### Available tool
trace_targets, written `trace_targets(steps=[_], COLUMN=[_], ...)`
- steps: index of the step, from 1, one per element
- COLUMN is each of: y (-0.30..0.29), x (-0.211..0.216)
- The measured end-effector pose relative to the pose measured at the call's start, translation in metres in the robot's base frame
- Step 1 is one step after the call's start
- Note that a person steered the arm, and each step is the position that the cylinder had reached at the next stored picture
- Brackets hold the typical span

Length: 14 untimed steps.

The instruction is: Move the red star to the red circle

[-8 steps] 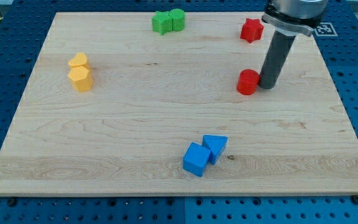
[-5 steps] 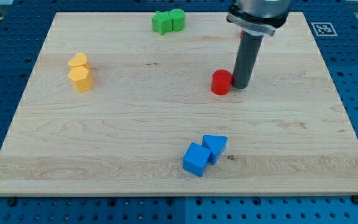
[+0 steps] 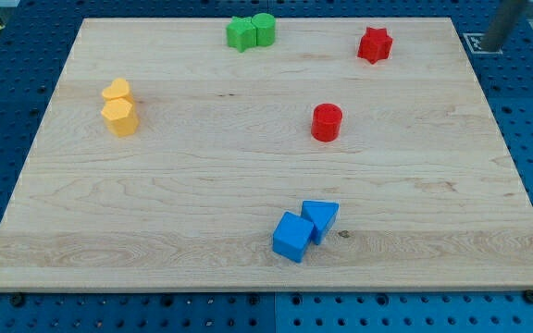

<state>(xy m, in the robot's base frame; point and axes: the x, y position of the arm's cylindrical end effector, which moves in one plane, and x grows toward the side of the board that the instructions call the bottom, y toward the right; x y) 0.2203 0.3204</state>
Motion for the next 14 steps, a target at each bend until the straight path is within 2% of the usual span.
trace_targets(steps=[1, 4, 5, 6, 7, 8, 11, 12, 14], y=[-0.013, -0.014, -0.034, -0.095, -0.141, -0.154, -0.217, -0.217, -0.145], x=[-0.029, -0.029, -0.028, -0.023, 0.0, 0.046, 0.102, 0.107, 0.1])
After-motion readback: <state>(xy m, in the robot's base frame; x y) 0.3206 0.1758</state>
